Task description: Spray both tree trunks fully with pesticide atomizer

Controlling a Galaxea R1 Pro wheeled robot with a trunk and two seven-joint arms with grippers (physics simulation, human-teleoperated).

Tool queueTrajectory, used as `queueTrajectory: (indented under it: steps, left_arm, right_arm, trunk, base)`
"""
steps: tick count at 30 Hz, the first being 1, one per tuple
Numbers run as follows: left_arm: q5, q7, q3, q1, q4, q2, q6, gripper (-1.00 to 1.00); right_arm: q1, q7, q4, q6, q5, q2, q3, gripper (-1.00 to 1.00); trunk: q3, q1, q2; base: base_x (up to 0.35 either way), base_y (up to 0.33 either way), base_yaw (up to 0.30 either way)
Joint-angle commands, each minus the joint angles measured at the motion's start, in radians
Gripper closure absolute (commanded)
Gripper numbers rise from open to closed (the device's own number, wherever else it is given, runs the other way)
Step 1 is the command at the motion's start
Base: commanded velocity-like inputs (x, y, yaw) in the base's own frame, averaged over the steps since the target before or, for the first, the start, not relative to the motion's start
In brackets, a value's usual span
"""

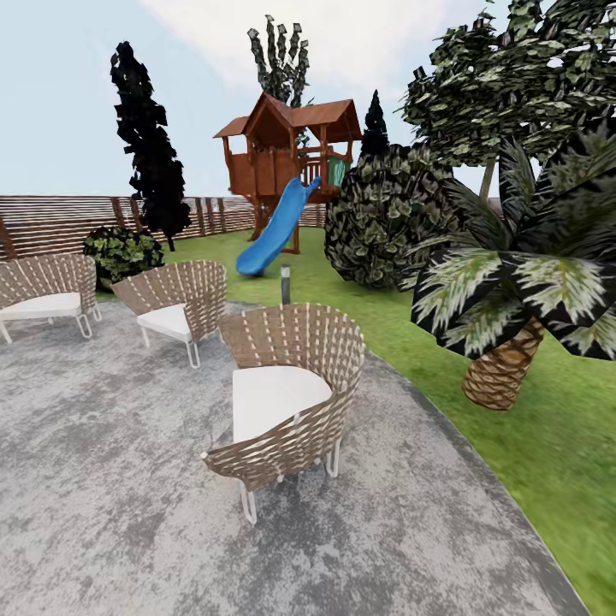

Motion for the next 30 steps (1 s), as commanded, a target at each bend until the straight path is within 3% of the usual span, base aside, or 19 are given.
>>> queueTrajectory:
  steps: [1, 7, 14, 20, 30]
  left_arm:
    - [0.006, 0.002, 0.005, -0.006, -0.006, 0.001, -0.006, -1.0]
    - [0.002, 0.001, 0.003, 0.011, -0.014, -0.009, 0.001, -1.0]
    - [0.002, -0.006, 0.004, 0.006, -0.018, 0.001, 0.004, -1.0]
    - [0.009, -0.01, 0.006, -0.016, -0.037, 0.035, 0.004, -1.0]
    - [0.063, -0.011, 0.007, -0.072, -0.093, 0.084, 0.014, -1.0]
  right_arm:
    - [-0.006, -0.002, -0.006, -0.004, 0.0, 0.006, -0.003, -1.0]
    - [-0.036, -0.002, -0.04, 0.009, 0.0, 0.026, -0.003, -1.0]
    - [-0.047, -0.003, -0.069, -0.013, 0.003, 0.028, 0.001, -1.0]
    - [-0.048, -0.006, -0.103, -0.047, 0.005, 0.005, -0.002, -1.0]
    - [-0.055, -0.001, -0.159, -0.103, 0.001, -0.044, -0.006, -1.0]
  trunk:
    - [0.0, 0.0, 0.0]
    - [0.0, 0.0, 0.0]
    - [0.0, 0.0, 0.0]
    - [0.0, 0.0, 0.0]
    - [0.0, 0.0, 0.0]
  base:
    - [-0.105, 0.0, 0.0]
    - [-0.208, 0.0, 0.0]
    - [-0.335, 0.06, 0.0]
    - [-0.34, 0.143, 0.0]
    - [-0.302, 0.207, 0.0]
